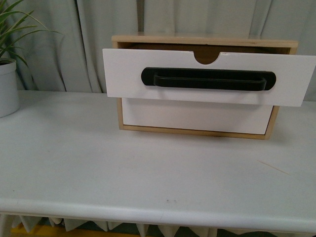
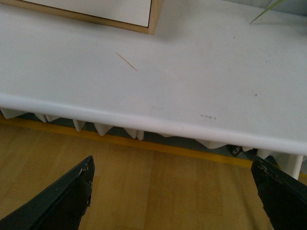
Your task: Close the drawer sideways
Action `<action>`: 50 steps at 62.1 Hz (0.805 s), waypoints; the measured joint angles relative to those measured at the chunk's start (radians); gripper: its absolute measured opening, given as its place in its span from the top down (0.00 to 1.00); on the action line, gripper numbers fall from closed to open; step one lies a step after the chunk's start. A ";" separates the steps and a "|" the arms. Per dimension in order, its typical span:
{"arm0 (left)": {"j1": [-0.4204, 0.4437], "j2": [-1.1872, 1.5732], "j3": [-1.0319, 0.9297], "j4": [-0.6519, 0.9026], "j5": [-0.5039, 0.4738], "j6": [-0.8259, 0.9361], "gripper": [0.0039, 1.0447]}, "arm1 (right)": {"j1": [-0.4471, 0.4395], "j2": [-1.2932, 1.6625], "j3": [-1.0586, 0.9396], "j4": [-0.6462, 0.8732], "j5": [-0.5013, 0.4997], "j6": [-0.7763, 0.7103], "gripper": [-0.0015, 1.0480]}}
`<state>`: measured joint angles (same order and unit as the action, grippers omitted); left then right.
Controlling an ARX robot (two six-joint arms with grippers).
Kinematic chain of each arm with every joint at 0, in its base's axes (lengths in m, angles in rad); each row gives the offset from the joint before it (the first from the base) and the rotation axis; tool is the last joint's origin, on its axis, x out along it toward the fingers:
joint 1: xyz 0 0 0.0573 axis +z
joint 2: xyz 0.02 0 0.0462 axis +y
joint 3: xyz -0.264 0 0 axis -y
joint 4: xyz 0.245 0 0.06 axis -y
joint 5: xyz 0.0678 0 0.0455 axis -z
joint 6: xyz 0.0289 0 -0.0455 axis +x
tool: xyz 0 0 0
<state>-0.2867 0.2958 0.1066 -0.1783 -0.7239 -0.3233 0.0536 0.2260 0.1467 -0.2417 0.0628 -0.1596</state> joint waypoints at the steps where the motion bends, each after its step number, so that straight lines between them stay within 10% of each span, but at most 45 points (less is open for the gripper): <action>1: -0.004 0.007 0.007 -0.005 0.004 -0.008 0.05 | 0.008 0.011 0.009 0.011 0.008 -0.018 0.09; 29: -0.172 0.591 0.319 0.261 0.176 -0.631 0.05 | 0.070 0.551 0.195 0.457 -0.039 -0.637 0.09; 50: -0.179 0.921 0.509 0.413 0.278 -0.761 0.05 | 0.098 0.789 0.282 0.577 -0.061 -0.757 0.09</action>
<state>-0.4656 1.2171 0.6155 0.2344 -0.4461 -1.0840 0.1513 1.0153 0.4282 0.3355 0.0013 -0.9165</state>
